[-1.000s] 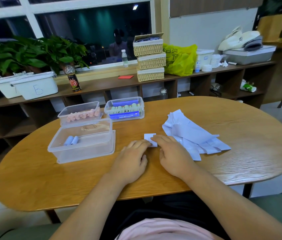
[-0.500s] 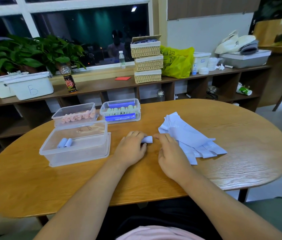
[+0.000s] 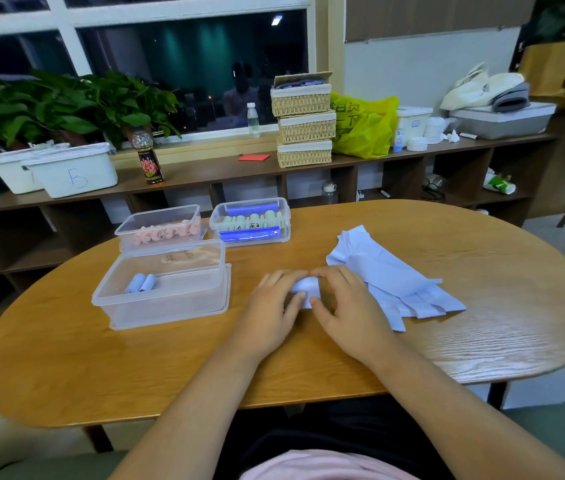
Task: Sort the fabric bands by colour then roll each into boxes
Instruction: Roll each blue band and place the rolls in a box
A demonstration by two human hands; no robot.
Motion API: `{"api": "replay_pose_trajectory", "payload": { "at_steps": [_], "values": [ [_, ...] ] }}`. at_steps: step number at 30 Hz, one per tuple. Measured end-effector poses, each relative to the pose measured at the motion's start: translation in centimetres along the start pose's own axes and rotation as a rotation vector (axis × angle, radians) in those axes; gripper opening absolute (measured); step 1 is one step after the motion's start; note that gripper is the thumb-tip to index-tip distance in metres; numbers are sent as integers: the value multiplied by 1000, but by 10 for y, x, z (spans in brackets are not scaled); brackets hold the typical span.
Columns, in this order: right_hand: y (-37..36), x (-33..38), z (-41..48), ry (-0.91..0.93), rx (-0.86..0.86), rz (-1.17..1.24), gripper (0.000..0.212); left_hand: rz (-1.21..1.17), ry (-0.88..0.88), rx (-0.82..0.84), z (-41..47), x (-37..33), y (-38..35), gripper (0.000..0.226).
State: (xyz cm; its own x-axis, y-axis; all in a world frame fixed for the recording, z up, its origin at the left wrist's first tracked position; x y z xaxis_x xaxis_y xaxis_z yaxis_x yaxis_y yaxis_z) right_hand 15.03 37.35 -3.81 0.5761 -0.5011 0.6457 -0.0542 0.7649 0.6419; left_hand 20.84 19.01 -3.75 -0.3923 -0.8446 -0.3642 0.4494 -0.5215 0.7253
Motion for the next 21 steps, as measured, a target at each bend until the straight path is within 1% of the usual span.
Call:
{"api": "replay_pose_trajectory", "payload": {
  "at_steps": [3, 6, 10, 12, 14, 15, 17, 19, 21],
  "values": [
    [2, 3, 0, 9, -24, -7, 35, -164, 94, -96, -6, -8, 5, 48],
    [3, 4, 0, 8, -30, -2, 33, -305, 148, -164, -6, -12, 10, 42],
    [5, 7, -2, 44, -28, 10, 32, -339, 132, -179, -5, -14, 11, 22],
    [6, 10, -3, 97, -13, 7, 28, -335, 117, -165, -5, -14, 11, 17],
    [5, 10, -3, 118, 23, 44, 22, -351, 114, -166, -6, -14, 11, 18],
    [5, 10, -3, 85, 52, 112, 19, -366, 113, -169, -7, -16, 13, 21],
    [6, 12, -1, -89, 145, 374, 17, -373, 103, -157, -9, -20, 15, 37],
    [10, 16, 2, -262, 226, 672, 20, -334, 77, -120, -11, -23, 17, 58],
    [13, 16, 3, -367, 308, 887, 25, -261, 50, -85, -10, -26, 16, 72]
  ]
}}
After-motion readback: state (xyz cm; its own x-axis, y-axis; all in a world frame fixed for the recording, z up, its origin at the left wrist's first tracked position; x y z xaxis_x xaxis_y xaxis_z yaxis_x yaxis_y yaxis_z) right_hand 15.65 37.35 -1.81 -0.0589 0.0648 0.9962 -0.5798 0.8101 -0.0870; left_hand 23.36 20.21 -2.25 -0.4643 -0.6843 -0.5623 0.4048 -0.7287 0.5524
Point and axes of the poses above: each hand's wrist, its own z-axis towards the middle knuckle, its own y-axis out of the back of the hand, x = y × z, the point moved 1 cm from there along z, towards the middle knuckle, and after that the axes turned 11 degrees about -y, right-handed, at the moved point
